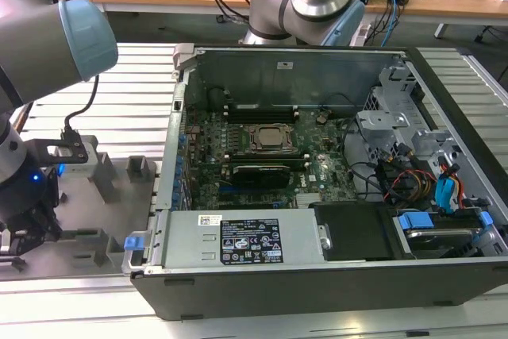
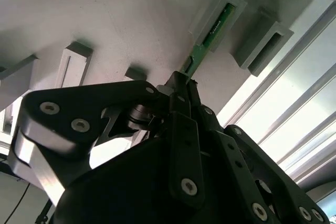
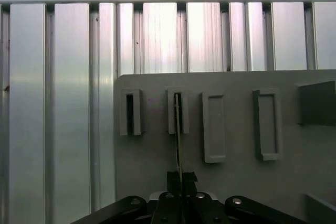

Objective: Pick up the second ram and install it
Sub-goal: 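Pick up the second ram and move it above second insertion slot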

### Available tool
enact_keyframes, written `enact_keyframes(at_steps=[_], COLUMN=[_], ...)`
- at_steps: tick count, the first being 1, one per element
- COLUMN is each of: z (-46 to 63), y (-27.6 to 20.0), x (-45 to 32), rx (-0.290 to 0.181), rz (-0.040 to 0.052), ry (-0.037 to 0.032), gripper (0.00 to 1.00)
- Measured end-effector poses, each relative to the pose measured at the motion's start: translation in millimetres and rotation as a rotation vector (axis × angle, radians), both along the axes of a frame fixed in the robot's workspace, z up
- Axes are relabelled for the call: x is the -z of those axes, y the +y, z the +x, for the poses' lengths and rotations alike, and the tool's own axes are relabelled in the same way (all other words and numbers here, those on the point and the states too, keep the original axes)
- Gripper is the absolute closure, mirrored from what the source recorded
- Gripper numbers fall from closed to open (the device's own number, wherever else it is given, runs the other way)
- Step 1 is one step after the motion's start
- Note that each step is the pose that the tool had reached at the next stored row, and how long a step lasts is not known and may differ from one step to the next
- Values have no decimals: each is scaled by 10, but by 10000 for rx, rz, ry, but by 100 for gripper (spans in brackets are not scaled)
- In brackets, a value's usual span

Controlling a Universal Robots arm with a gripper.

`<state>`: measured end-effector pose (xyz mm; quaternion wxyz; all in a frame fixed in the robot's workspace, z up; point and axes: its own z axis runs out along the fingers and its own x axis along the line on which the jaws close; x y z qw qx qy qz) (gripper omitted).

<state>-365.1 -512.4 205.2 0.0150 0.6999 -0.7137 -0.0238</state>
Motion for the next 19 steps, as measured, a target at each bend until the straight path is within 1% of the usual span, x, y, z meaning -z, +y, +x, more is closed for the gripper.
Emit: enact_keyframes(at_steps=[7, 14, 19], z=[1, 1, 2], y=[0, 0, 0], x=[-59, -150, -192], rx=[0, 0, 0], rz=[0, 0, 0], ry=[1, 0, 0], gripper=[86, 86, 86])
